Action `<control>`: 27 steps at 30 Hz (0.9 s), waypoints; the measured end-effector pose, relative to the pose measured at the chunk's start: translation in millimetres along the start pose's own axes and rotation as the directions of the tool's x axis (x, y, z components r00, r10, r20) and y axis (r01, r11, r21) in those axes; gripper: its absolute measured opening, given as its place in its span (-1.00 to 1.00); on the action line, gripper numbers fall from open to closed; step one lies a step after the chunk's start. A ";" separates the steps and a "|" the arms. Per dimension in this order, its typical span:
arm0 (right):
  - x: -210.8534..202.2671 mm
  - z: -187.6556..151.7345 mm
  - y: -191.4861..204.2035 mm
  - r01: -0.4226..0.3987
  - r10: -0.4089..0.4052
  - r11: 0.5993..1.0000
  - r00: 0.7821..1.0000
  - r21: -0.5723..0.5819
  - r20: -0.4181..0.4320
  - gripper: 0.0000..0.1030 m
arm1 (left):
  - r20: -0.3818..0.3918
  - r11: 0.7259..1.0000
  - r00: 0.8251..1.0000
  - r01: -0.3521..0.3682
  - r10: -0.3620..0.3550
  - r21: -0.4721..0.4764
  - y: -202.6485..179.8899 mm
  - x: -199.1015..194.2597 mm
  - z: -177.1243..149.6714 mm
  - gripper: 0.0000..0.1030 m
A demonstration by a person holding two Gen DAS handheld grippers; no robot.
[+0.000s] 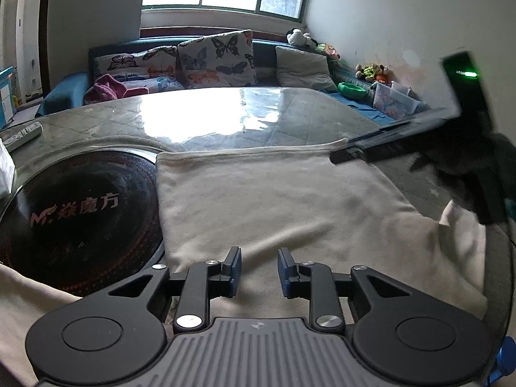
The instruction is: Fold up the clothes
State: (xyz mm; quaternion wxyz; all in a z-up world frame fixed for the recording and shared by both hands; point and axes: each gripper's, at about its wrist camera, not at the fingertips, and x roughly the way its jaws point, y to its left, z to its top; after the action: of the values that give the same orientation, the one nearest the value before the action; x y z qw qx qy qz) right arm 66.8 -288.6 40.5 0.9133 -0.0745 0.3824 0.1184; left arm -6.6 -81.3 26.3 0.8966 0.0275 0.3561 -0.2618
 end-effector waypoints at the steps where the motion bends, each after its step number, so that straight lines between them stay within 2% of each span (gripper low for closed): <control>1: -3.9 -3.3 8.2 -0.015 0.015 1.000 1.000 -0.015 -0.003 -0.06 | -0.002 1.000 1.000 -0.001 0.001 -0.003 0.9 -0.6 -1.5 -0.48; 8: -20.1 -26.1 72.4 -0.123 0.121 0.979 0.992 -0.164 -0.022 -0.01 | 0.000 0.999 1.000 -0.028 0.028 -0.026 8.9 -17.2 -12.9 -0.43; 11: -19.4 -26.4 92.3 -0.106 0.107 0.974 0.994 -0.200 -0.008 -0.01 | 0.018 0.998 0.999 -0.042 0.043 -0.045 15.0 -28.2 -15.8 -0.41; 14: -10.5 -21.7 98.3 -0.089 0.091 0.982 0.996 -0.164 0.009 -0.01 | 0.047 0.995 0.996 -0.070 0.073 -0.067 21.0 -41.1 -16.0 -0.30; 18: -6.3 -24.2 104.6 -0.093 0.095 0.984 0.995 -0.153 0.004 -0.02 | 0.072 0.987 0.988 -0.126 0.134 -0.101 36.2 -57.9 -20.7 -0.27; 22: -16.9 -31.8 118.3 -0.130 0.134 0.971 0.991 -0.203 0.004 -0.01 | 0.067 0.963 0.971 -0.219 0.232 -0.159 59.6 -70.1 -28.6 -0.24; 27: -33.3 -42.8 140.7 -0.181 0.188 0.947 0.982 -0.264 0.003 0.04 | 0.048 0.896 0.916 -0.377 0.398 -0.234 92.7 -82.2 -39.5 -0.18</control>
State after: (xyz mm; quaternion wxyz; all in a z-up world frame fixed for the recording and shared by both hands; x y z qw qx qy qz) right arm -23.4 -168.4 28.1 0.8856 -0.1572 0.3557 0.2539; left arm -36.0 44.9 37.9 0.9440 -0.0140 0.3273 -0.0379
